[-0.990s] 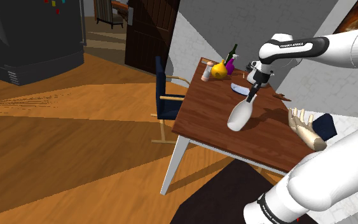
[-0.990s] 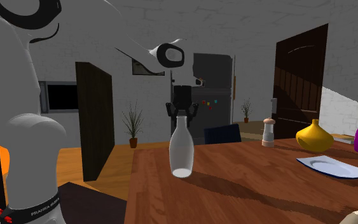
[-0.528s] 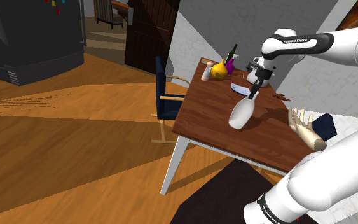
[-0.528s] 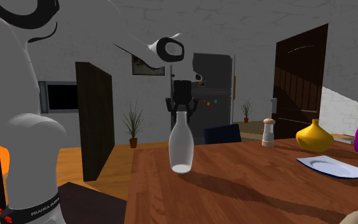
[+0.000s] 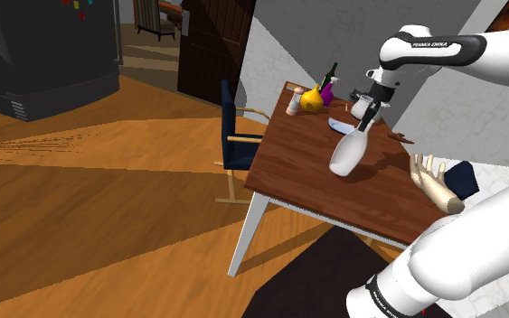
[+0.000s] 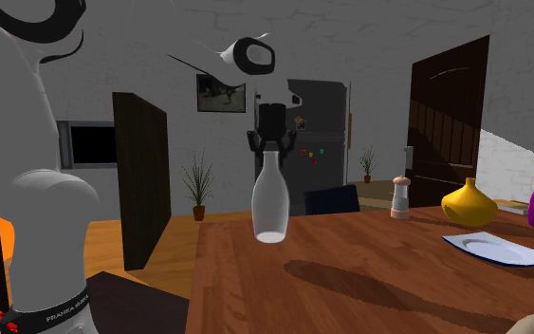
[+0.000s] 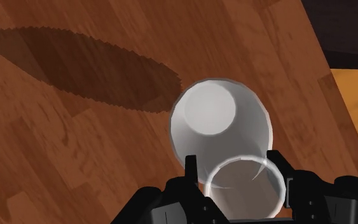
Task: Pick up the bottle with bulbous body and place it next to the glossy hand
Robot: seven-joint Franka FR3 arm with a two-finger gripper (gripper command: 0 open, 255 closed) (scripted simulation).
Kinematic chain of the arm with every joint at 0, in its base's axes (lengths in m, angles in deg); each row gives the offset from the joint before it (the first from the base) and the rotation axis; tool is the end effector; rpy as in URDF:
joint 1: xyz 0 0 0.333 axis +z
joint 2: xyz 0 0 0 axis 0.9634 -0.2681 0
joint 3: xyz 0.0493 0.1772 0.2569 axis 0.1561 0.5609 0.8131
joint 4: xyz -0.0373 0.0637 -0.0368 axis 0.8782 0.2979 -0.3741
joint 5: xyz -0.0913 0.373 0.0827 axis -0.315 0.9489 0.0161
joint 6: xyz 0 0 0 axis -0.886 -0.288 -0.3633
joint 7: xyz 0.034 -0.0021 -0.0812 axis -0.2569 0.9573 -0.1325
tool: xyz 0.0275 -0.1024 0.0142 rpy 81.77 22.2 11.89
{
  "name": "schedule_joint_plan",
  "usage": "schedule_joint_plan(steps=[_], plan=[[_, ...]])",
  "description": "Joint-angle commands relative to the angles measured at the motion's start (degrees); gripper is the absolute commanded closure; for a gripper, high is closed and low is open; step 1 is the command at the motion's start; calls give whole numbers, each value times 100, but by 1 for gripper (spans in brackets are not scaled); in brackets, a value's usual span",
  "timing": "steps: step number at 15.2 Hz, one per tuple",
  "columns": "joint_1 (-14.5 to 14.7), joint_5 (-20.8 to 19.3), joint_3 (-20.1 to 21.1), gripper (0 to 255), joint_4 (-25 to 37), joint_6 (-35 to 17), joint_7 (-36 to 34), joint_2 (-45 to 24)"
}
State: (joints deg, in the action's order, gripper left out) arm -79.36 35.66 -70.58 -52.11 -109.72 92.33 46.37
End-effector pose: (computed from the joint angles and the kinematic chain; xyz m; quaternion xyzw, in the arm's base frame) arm 0.3965 -0.3169 0.5396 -0.9933 -0.1119 0.0275 0.0005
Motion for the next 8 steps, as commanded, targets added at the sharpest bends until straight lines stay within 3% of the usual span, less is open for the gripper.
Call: schedule_joint_plan(steps=[1,8], plan=[[3,5,6,255,148,148,11,0],[22,38,26,255,725,688,50,-40]])
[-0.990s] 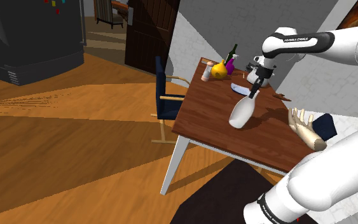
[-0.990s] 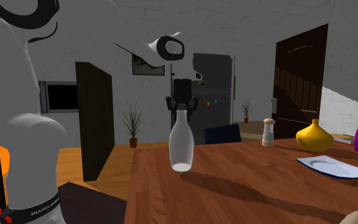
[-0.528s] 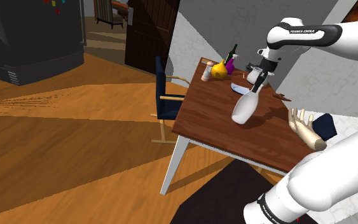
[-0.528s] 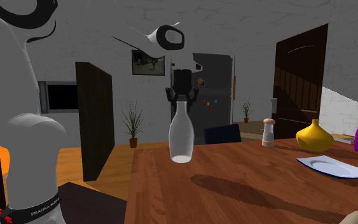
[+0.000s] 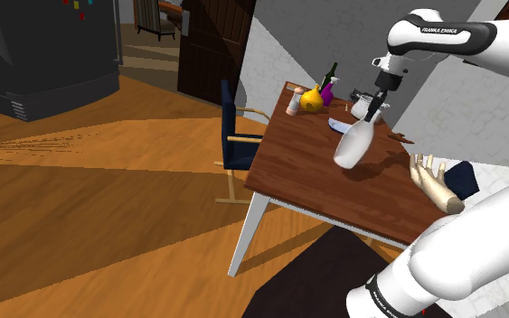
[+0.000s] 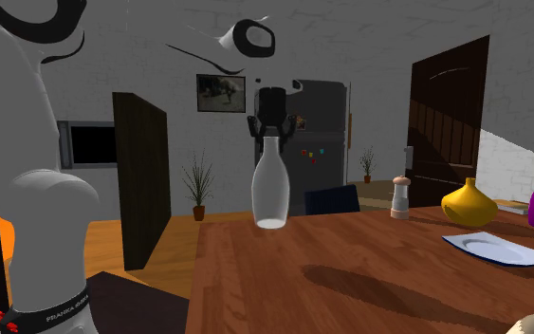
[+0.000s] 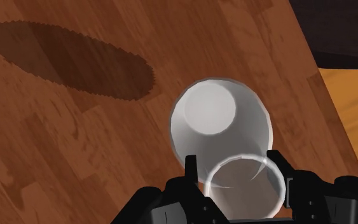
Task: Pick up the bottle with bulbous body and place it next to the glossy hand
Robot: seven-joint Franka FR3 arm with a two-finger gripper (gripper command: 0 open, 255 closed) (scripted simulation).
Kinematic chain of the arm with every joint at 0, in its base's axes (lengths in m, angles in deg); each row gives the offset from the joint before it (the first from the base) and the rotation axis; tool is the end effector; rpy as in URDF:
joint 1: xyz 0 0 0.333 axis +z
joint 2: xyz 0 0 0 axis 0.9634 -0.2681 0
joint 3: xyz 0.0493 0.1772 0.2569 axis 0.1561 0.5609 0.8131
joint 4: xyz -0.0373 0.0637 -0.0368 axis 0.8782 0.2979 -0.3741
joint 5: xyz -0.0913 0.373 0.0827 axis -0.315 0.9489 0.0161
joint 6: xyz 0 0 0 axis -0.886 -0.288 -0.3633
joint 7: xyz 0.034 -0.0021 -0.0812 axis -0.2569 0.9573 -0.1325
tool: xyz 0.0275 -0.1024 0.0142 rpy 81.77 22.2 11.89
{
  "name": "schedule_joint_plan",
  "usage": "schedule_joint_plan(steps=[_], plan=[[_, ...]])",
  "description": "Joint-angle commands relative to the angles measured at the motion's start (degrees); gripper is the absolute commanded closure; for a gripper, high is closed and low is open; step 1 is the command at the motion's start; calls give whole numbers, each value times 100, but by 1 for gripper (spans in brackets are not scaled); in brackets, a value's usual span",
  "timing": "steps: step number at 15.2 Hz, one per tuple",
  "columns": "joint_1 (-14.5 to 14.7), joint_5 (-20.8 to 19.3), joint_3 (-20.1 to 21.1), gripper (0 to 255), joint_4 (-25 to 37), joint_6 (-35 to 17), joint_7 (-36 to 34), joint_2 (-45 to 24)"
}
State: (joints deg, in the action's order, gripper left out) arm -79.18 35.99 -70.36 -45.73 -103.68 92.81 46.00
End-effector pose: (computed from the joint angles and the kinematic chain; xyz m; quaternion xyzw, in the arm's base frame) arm 0.3965 -0.3176 0.5810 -0.9933 -0.1120 0.0276 0.0005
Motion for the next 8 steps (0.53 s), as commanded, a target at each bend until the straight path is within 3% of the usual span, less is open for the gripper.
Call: schedule_joint_plan(steps=[1,8], plan=[[6,11,6,255,175,161,10,-15],[20,74,1,255,839,710,80,-142]])
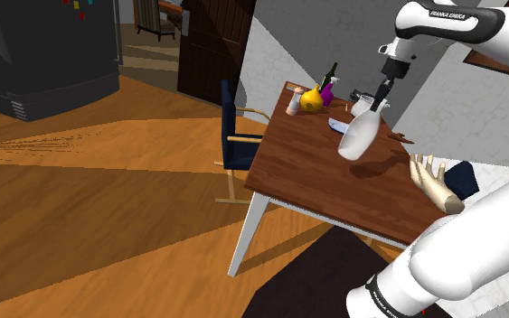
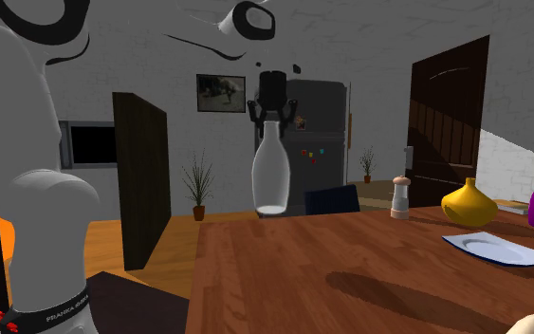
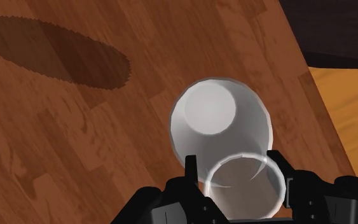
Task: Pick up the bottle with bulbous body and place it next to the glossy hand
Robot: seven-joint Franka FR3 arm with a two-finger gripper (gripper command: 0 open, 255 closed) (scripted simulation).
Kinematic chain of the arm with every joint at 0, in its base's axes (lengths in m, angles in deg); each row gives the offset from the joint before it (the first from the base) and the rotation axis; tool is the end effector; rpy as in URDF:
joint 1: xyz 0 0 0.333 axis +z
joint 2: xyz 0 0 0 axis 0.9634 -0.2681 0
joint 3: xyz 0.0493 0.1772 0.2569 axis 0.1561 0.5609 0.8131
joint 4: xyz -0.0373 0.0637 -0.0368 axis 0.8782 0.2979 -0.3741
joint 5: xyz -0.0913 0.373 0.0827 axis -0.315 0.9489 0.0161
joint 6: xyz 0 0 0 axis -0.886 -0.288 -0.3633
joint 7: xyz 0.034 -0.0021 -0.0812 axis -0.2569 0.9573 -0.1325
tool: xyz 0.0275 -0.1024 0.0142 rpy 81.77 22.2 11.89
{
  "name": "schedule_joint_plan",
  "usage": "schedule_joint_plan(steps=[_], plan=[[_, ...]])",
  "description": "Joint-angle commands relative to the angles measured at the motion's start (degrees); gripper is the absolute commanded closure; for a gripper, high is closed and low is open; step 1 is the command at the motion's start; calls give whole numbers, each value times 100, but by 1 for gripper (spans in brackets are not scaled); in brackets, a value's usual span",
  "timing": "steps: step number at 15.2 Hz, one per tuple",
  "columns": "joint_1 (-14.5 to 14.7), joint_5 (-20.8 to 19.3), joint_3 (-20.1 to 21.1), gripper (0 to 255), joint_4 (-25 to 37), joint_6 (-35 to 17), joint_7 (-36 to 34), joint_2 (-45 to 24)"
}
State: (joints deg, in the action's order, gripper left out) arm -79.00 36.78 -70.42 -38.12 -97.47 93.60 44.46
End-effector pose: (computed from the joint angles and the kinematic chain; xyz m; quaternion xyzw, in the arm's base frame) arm 0.3979 -0.3181 0.6230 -0.9933 -0.1120 0.0276 0.0005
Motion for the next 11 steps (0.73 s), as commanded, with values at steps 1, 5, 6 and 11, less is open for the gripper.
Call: schedule_joint_plan(steps=[1,5,6,11], plan=[[3,6,4,255,180,169,13,-12],[4,59,-15,255,609,492,71,-130],[4,75,-21,255,722,575,87,-164],[-9,166,-66,255,1326,998,182,-367]])
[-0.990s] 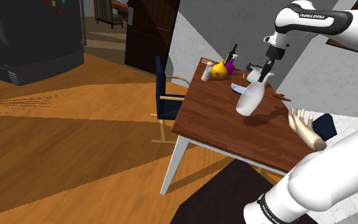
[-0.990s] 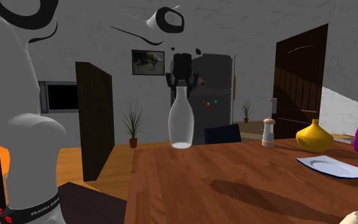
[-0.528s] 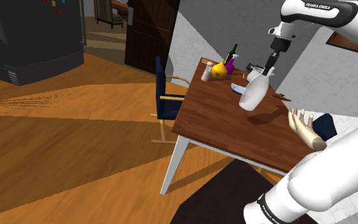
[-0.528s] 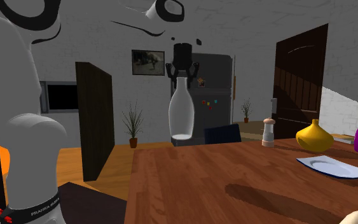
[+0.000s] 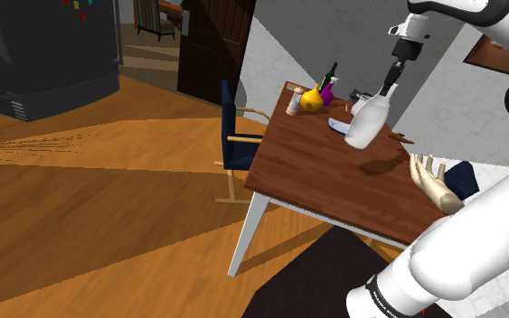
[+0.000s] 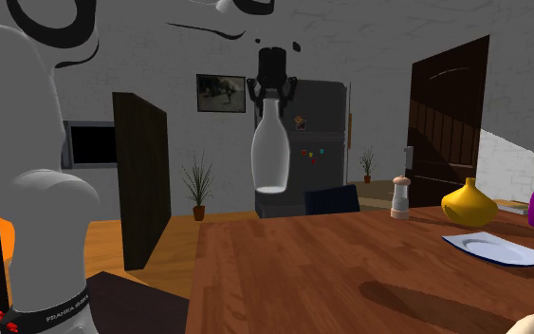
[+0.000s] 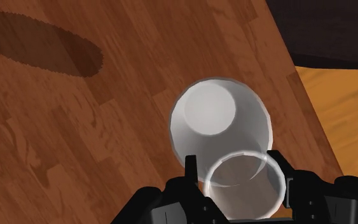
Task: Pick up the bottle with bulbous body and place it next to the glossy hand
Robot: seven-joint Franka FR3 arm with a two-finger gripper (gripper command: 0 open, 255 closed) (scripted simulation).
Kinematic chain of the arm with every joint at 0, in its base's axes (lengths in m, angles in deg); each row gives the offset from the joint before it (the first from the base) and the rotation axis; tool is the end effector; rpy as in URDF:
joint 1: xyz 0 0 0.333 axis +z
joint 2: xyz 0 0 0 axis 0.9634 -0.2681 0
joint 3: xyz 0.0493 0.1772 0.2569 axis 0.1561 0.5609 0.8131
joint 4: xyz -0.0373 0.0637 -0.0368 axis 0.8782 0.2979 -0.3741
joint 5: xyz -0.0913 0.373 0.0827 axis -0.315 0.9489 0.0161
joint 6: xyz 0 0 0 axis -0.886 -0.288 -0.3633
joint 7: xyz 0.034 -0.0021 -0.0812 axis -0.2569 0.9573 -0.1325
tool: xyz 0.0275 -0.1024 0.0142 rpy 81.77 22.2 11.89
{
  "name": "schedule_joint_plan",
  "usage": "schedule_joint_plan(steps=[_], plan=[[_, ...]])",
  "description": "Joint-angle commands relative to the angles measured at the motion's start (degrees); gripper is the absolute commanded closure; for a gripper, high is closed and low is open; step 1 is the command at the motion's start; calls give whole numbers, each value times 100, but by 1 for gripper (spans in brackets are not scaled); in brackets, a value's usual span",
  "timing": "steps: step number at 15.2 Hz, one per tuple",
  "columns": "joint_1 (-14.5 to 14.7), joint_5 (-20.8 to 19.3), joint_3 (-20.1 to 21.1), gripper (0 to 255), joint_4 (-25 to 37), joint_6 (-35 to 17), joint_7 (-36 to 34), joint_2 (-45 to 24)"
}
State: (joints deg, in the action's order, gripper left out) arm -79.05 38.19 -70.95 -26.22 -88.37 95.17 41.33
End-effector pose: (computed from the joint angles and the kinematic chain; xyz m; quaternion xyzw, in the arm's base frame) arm 0.3959 -0.3171 0.6818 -0.9933 -0.1119 0.0276 0.0005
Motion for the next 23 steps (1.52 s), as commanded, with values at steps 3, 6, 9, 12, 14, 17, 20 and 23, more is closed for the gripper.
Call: schedule_joint_plan(steps=[3,6,9,12,14,17,20,23], plan=[[-24,96,-51,255,536,354,94,-206],[-56,183,-99,255,971,634,175,-384],[-107,292,-159,255,1453,933,271,-596],[-190,433,-231,255,1997,1259,383,-852],[-271,553,-288,255,2408,1498,470,-1054],[-464,796,-383,255,3140,1912,620,-1428],[-837,1191,-483,255,4156,2464,799,-1963],[-1011,1246,-519,255,4298,2544,961,-2028]])
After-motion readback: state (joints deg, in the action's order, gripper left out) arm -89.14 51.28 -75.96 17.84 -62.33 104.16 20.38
